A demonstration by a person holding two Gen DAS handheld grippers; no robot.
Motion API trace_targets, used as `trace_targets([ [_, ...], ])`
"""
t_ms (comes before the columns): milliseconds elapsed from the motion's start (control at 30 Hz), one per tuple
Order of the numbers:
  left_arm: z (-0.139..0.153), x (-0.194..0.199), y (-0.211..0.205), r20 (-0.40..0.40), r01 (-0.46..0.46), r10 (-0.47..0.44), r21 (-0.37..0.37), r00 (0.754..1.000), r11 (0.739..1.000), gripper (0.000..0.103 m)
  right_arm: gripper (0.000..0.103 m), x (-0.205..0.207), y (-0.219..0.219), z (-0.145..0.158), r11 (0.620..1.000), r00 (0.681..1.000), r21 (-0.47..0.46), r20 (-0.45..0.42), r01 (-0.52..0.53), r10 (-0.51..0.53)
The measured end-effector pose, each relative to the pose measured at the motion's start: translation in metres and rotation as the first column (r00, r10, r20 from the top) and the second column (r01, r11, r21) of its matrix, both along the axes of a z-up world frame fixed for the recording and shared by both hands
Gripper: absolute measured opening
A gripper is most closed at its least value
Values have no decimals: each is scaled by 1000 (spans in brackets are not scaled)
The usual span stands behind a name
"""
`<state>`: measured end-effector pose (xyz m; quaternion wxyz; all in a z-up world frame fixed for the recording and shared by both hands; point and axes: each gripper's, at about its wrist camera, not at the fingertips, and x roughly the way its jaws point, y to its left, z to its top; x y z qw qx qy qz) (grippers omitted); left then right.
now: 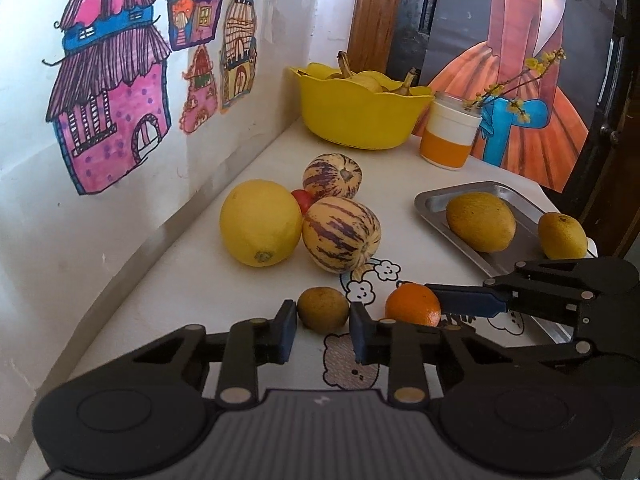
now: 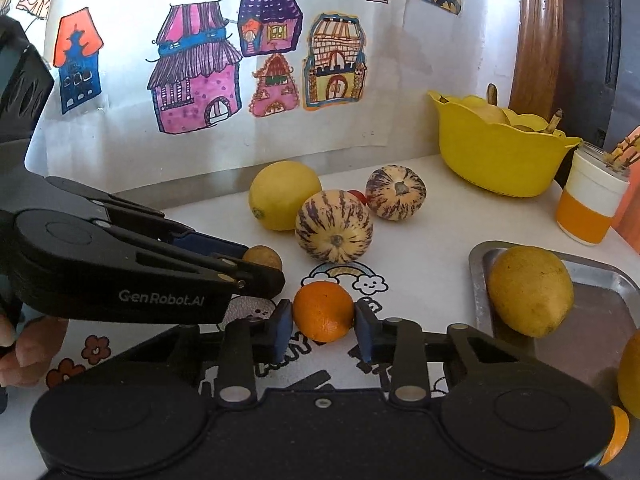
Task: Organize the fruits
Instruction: 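Grasp the second brown kiwi with the left gripper while the right gripper grasps an orange, then lower the kiwi onto the tray with the left gripper while the right gripper lowers the orange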
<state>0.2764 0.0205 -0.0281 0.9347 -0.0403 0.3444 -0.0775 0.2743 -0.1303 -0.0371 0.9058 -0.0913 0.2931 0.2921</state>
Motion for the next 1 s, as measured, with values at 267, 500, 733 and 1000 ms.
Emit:
trace_targets([
  [267, 6, -17, -3, -33, -22, 21, -24, 999, 999, 31, 35, -16, -15, 4, 1000, 1000, 11, -16, 23, -23],
  [500, 14, -33, -20, -34, -3, 2, -51, 999, 999, 31, 35, -38, -42, 13, 996, 998, 60, -11, 66, -65],
  [733, 25, -40, -51, 1, 32, -32, -83, 999, 996, 31, 35, -66, -88, 30, 978, 985, 126, 11, 167, -170],
  [1000, 26, -38, -106, 13, 102, -102, -124, 995, 987, 31, 35, -82, -148, 26, 944, 951, 122, 16, 305, -309],
])
